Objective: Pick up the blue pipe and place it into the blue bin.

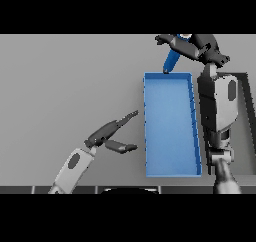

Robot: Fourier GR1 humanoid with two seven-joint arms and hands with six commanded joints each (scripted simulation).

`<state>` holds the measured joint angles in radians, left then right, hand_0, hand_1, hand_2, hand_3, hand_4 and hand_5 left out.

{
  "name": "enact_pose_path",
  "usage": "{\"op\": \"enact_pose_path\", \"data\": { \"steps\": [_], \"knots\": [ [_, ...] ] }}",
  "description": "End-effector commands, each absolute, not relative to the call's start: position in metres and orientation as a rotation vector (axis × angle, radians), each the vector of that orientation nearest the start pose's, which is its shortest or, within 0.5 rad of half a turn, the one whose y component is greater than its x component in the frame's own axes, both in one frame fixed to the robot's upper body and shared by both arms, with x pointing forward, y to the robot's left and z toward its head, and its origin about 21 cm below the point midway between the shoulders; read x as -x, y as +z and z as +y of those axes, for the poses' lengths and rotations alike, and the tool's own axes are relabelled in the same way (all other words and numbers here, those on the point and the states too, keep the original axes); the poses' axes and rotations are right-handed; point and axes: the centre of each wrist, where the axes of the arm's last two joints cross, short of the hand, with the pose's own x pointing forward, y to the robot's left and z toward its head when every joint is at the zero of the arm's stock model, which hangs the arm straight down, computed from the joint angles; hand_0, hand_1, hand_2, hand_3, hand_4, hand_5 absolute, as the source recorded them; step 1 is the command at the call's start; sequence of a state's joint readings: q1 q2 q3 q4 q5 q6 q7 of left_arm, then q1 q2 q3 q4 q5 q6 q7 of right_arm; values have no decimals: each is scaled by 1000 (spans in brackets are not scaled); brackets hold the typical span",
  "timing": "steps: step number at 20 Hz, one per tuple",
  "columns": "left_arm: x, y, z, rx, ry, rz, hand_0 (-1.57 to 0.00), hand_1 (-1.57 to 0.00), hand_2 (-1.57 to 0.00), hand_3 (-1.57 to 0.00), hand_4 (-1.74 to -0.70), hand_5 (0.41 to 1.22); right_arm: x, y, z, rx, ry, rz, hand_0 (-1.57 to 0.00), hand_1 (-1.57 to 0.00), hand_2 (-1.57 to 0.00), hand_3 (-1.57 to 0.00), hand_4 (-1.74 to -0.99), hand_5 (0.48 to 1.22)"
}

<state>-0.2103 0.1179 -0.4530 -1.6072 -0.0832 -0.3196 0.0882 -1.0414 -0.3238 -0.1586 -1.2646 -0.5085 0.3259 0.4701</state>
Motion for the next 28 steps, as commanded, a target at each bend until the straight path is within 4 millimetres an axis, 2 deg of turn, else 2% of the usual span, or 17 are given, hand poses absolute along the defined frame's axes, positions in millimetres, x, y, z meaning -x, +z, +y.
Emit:
{"op": "enact_pose_path", "data": {
  "steps": [1, 3, 6, 11, 13, 14, 15, 16, 19, 20, 21, 22, 24, 25, 28],
  "knots": [
    [-262, 48, 127, 415, -894, -1563, 1, 1, 1, 1, -869, 418, -403, 285, -220, -476, 453, -1755, -1571, -1571, -1571, -1571, -1741, 1221],
    [-264, 51, 127, 405, -900, -1558, 1, 1, 1, 1, -865, 419, -401, 260, -233, -440, 424, -1688, -1571, -1571, -1571, -1571, -1741, 1221],
    [-256, 46, 123, 439, -884, -1551, 1, 1, 1, 1, -875, 422, -392, 230, -246, -383, 399, -1602, -1571, -1571, -1571, -1571, -1741, 1221],
    [-256, 47, 124, 427, -873, -1547, 1, 1, 1, 1, -880, 428, -368, 184, -259, -266, 313, -1432, -1571, -1571, -1571, -1571, -1741, 1221],
    [-255, 46, 121, 432, -882, -1544, 1, 1, 1, 1, -884, 425, -363, 166, -257, -196, 295, -1361, -1571, -1571, -1571, -1571, -1741, 1221],
    [-254, 46, 122, 439, -880, -1551, 1, 1, 1, 1, -887, 423, -361, 159, -258, -156, 281, -1327, -1571, -1571, -1571, -1508, -1741, 1221],
    [-253, 46, 127, 434, -880, -1552, 1, 1, 1, 1, -888, 422, -357, 149, -259, -141, 273, -1289, -1571, -1571, -1571, -1521, -1741, 1221],
    [-252, 46, 128, 431, -883, -1549, 1, 1, 1, 1, -887, 420, -355, 143, -258, -116, 272, -1263, -1571, -1571, -1571, -1255, -1741, 1221],
    [-255, 46, 126, 428, -880, -1548, 1, 1, 1, 1, -883, 421, -351, 126, -260, -21, 288, -1162, -1571, -1571, -1571, -908, -1741, 1221],
    [-255, 47, 129, 430, -876, -1550, 1, 1, 1, 1, -883, 421, -350, 118, -259, -1, 283, -1123, -1571, -1548, -1571, -847, -1741, 1221],
    [-255, 46, 129, 427, -882, -1547, 1, 1, 1, 1, -882, 421, -351, 115, -257, 8, 292, -1103, -1465, -1336, -1339, -788, -1678, 1221],
    [-253, 45, 126, 432, -885, -1544, 1, 1, 1, 1, -881, 422, -355, 111, -256, 34, 296, -1059, -1172, -1069, -1071, -630, -1592, 1221],
    [-253, 43, 127, 428, -884, -1549, 1, 1, 1, 1, -878, 425, -357, 110, -257, 72, 333, -1004, -750, -684, -685, -403, -1413, 1221],
    [-255, 43, 130, 417, -884, -1544, 1, 1, 1, 1, -878, 427, -357, 112, -253, 70, 405, -986, -599, -547, -548, -322, -1337, 1221],
    [-252, 45, 125, 434, -877, -1547, 1, 1, 1, 1, -881, 429, -356, 117, -246, 92, 581, -959, -306, -279, -280, -164, -1175, 1084]
  ]
}}
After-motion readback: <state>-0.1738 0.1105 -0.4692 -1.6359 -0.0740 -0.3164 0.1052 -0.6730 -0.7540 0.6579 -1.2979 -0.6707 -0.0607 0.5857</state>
